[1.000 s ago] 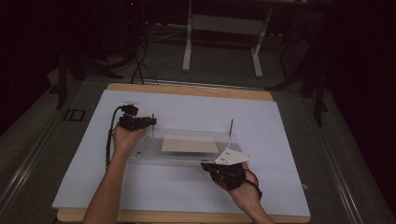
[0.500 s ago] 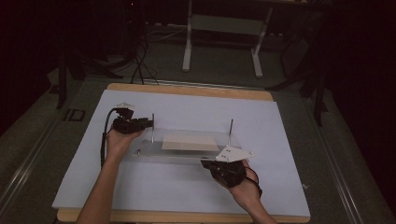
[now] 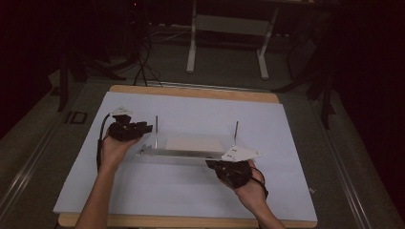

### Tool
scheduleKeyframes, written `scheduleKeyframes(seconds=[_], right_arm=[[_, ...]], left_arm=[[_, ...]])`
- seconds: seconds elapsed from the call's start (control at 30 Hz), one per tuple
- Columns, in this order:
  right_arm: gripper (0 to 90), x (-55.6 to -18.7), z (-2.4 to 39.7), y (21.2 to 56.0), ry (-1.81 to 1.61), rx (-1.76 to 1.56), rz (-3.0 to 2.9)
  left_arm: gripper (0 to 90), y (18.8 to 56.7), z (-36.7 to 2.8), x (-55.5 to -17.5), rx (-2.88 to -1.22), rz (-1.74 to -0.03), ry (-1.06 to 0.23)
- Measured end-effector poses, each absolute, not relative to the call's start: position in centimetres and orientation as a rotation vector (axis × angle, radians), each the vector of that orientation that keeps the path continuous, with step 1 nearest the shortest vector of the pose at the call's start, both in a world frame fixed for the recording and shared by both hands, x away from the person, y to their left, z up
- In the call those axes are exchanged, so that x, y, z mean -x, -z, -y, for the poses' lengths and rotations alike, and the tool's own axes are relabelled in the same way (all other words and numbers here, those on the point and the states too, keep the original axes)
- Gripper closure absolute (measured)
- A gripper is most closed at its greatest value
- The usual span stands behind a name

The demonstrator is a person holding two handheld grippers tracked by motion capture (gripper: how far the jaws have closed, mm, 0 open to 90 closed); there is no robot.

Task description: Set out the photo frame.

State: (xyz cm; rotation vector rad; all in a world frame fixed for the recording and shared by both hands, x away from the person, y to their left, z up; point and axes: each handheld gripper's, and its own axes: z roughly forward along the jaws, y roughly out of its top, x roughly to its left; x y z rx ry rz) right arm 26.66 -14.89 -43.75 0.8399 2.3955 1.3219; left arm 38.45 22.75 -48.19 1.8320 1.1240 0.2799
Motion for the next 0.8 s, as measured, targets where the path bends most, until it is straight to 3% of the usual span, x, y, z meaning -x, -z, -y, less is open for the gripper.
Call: scheduleKeyframes(seconds=[0.8], right_arm=[[90.0, -27.8, 14.9, 42.6, -1.349, -0.868, -2.375]], left_arm=[[57.9, 47.6, -23.9, -35.3, -1.802, -1.041, -0.322]])
